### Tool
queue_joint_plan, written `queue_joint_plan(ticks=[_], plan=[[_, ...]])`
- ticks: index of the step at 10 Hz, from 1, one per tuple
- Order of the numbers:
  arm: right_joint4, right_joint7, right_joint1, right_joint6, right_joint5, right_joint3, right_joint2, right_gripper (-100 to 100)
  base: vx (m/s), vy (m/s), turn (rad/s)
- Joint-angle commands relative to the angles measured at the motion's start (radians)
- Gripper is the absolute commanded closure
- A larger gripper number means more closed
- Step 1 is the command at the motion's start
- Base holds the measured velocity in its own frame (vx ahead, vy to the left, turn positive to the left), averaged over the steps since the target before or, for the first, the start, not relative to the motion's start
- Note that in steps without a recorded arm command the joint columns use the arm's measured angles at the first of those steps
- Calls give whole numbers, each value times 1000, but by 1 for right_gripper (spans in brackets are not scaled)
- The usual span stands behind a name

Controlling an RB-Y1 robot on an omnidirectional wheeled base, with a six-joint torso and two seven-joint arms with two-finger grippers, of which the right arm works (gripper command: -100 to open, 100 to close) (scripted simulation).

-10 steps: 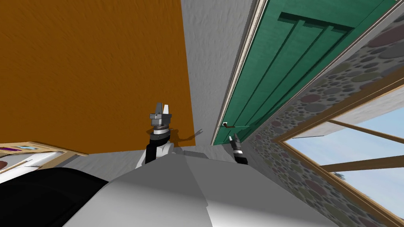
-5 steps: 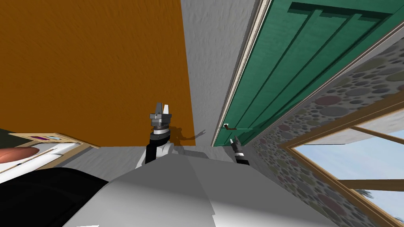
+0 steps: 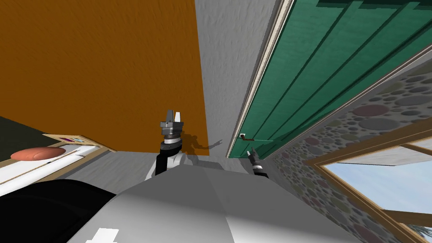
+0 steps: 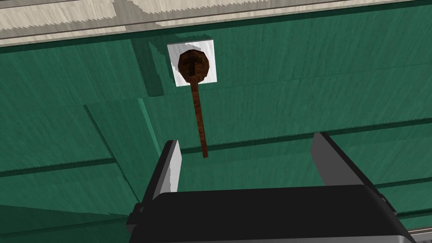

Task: Pull the door open

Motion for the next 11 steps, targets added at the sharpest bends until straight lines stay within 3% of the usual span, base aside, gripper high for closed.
queue_joint_plan(ticks=[1,3,4,8,9,11], plan=[[38,-3,-11,-14,0,2,-3,-100,16,-61,56],[99,-12,-28,-29,-1,6,-18,-100,15,-66,126],[102,-12,-28,-29,-1,6,-18,-100,6,-57,52],[191,-24,-52,-50,-3,11,-38,-100,5,-52,96],[168,-20,-42,-44,-2,10,-35,-100,0,-29,23],[202,18,-76,-25,-29,-38,-12,-100,55,-60,342]])
